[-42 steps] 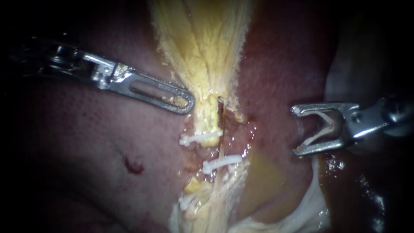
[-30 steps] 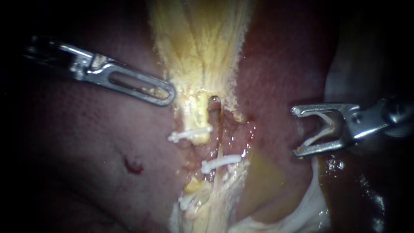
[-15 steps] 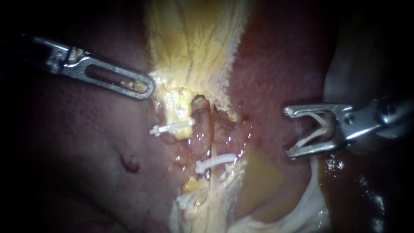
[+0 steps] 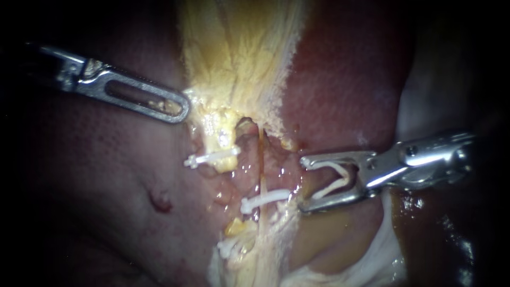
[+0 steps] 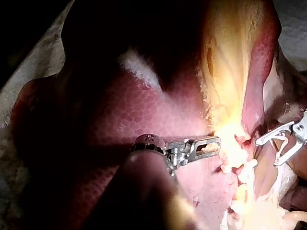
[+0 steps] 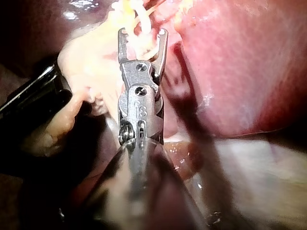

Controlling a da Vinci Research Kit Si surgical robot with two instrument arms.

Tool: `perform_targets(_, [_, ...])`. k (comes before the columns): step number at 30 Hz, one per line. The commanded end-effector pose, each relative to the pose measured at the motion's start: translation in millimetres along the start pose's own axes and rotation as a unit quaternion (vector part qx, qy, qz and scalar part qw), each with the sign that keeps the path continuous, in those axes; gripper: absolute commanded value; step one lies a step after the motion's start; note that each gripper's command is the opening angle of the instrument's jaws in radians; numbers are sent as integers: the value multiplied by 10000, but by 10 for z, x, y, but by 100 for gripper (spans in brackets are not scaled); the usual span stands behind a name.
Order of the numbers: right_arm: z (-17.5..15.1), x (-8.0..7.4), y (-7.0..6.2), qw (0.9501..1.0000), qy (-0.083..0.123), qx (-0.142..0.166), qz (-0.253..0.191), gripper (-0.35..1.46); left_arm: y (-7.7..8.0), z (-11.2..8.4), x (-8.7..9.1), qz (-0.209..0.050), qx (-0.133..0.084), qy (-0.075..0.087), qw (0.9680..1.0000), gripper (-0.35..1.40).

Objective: Clipping second clip right tube

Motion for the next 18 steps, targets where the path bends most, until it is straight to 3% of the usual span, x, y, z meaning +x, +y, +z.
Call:
perform_targets(1, [4, -2, 3, 10000, -1, 21, 59, 49, 0, 0, 0, 0, -5, -1, 10000, -35])
perform_targets(7, [27, -11, 21, 9992, 125, 82, 361, 49, -1, 0, 1, -1, -8, -4, 10000, -35])
perform_targets(18, [58, -15, 33, 9962, 397, 318, 701, 49, -1, 1, 1, 0, -9, -5, 10000, -35])
